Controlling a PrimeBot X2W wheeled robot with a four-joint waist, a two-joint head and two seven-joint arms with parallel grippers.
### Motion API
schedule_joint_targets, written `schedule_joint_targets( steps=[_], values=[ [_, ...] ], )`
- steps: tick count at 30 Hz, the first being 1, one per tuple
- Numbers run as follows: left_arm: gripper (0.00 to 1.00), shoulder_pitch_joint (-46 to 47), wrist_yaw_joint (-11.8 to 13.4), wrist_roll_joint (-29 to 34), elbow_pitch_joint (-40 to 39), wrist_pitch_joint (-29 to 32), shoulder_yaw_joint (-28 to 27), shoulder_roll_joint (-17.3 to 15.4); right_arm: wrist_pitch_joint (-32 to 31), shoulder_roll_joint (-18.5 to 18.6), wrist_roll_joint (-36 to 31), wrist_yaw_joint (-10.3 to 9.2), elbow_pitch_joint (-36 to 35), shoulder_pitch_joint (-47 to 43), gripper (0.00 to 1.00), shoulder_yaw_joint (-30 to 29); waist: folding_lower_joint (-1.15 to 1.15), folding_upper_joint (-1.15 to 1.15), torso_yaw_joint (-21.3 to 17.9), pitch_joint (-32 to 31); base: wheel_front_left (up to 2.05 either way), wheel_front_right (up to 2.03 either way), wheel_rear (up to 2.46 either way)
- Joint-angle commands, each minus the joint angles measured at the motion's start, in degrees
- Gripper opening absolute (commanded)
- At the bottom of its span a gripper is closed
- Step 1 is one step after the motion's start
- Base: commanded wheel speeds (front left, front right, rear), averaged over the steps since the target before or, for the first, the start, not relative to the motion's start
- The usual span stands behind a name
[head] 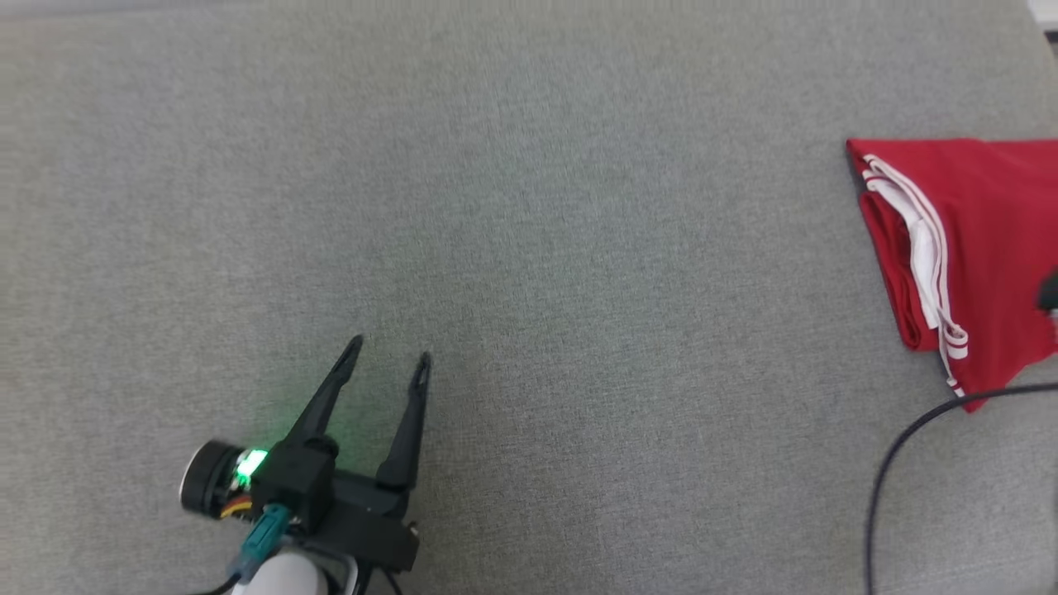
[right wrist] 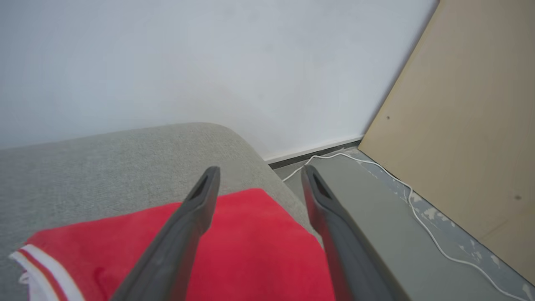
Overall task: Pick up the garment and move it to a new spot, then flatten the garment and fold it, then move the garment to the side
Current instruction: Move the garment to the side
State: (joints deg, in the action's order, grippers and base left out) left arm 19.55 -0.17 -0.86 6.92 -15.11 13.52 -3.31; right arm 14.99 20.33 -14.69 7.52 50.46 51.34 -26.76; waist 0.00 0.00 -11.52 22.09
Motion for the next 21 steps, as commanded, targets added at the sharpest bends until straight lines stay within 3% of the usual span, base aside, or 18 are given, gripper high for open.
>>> schedule_joint_targets(
  steps=[1, 10, 21],
  values=[
    [1.00, -1.9, 0.5, -0.4, 0.3, -0.1, -0.7, -0.3, 0.2, -1.6, 1.6, -0.06, -1.3, -2.3, 1.00, 1.5, 0.00, 0.00, 0.4, -2.8, 0.00, 0.00, 0.00],
    [1.00, -6.2, 2.9, -1.7, 0.2, -0.1, -6.4, -0.1, 0.2, -7.5, 11.1, -0.06, -10.6, -10.9, 1.00, 16.0, 0.00, 0.00, 1.0, -9.3, 0.00, 0.00, 0.00],
    [1.00, -10.4, 3.7, -1.6, 1.5, -0.1, -10.1, 0.1, 0.2, -9.0, 22.0, -0.06, -18.9, -21.4, 1.00, 28.8, 0.00, 0.00, 4.2, -14.1, 0.00, 0.00, 0.00]
  ],
)
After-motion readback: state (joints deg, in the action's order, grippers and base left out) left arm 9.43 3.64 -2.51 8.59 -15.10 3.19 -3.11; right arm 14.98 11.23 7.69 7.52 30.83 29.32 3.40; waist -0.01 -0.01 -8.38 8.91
